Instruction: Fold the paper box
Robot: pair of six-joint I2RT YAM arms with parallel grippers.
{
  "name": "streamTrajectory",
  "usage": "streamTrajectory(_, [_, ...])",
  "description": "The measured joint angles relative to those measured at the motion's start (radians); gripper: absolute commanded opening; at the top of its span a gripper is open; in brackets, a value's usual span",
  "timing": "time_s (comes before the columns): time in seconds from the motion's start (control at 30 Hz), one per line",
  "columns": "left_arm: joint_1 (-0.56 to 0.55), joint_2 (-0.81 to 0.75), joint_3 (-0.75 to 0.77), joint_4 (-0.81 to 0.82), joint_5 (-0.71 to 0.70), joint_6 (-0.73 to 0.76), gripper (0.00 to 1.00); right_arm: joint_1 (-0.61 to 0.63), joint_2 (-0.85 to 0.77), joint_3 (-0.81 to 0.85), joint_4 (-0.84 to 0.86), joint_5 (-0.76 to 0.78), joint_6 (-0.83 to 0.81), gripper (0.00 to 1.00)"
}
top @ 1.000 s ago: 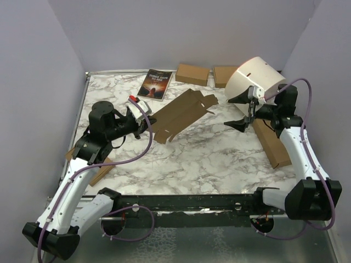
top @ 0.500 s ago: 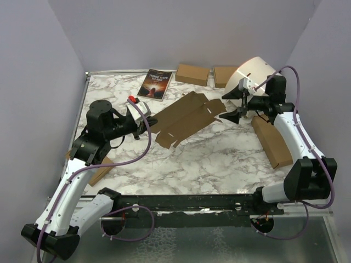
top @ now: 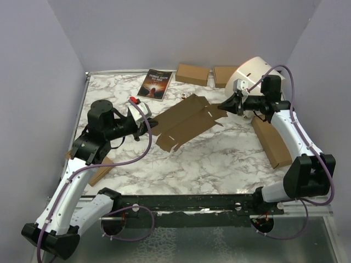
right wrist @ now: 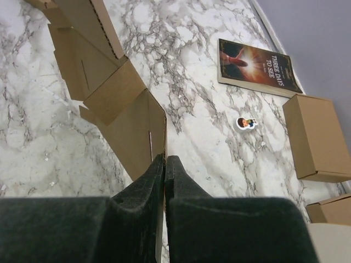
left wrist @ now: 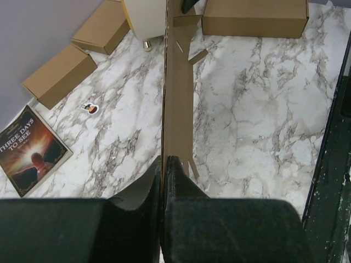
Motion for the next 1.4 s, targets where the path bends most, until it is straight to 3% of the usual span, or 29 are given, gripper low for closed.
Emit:
streamTrajectory(0.17, [0.000, 0.019, 0.005, 0.000, 0.019, -0.002, 0.00, -0.002, -0.050, -0.092, 0.085, 0.002, 0.035, 0.01])
streamTrajectory(0.47, [-0.005, 0.097, 0.006, 0.003, 0.051, -0.041, 0.00, -0.005, -0.169, -0.465, 0.537, 0.047, 0.277, 0.01])
streamTrajectory(0.63, [-0.034, 0.155, 0.006, 0.016, 0.056, -0.078, 0.00, -0.005, -0.169, -0.569, 0.659, 0.087, 0.333, 0.01])
streamTrajectory(1.03, [-0.067, 0.213, 0.006, 0.032, 0.058, -0.138, 0.00, -0.005, -0.167, -0.598, 0.687, 0.107, 0.312, 0.01])
streamTrajectory(1.4, [-0.084, 0.265, 0.003, 0.069, 0.056, -0.187, 0.00, -0.008, -0.122, -0.581, 0.582, 0.103, 0.222, 0.02])
